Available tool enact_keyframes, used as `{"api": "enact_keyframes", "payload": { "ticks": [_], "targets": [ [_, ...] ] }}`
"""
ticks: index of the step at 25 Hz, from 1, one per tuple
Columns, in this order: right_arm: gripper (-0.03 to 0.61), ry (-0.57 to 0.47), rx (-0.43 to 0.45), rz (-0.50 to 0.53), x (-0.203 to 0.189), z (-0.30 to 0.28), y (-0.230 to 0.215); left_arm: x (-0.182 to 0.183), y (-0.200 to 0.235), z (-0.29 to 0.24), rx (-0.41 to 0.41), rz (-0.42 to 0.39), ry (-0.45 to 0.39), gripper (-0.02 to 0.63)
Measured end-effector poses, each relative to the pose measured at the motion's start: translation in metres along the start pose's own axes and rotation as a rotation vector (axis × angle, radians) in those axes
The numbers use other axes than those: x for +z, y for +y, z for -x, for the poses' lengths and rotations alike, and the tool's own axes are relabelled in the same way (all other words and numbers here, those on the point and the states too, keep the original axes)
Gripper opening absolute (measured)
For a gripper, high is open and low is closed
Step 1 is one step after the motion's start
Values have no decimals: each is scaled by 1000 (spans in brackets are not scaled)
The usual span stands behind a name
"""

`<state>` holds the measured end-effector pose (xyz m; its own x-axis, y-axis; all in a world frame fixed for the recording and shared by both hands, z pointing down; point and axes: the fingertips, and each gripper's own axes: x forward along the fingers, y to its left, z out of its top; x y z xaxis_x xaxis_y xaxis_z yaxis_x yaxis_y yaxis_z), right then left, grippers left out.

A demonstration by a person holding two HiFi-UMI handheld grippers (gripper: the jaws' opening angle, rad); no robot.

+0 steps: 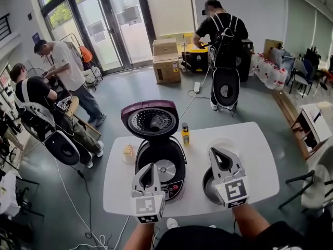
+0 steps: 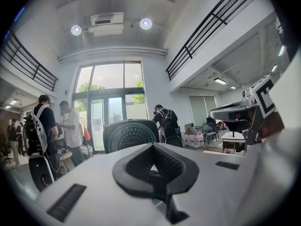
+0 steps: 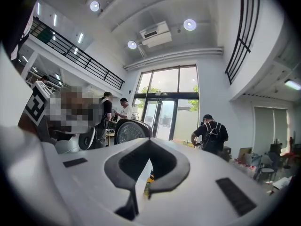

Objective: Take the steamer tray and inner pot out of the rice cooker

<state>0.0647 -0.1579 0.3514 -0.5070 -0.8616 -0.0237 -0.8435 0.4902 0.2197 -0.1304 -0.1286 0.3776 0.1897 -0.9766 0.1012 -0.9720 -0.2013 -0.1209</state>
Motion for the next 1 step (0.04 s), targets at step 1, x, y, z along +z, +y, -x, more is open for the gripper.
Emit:
{"api": "enact_keyframes", "payload": {
  "ticks": [1],
  "targets": [
    [-2, 1, -1, 0, 0, 1, 0, 0, 0, 1, 0, 0, 1, -5]
  ]
}}
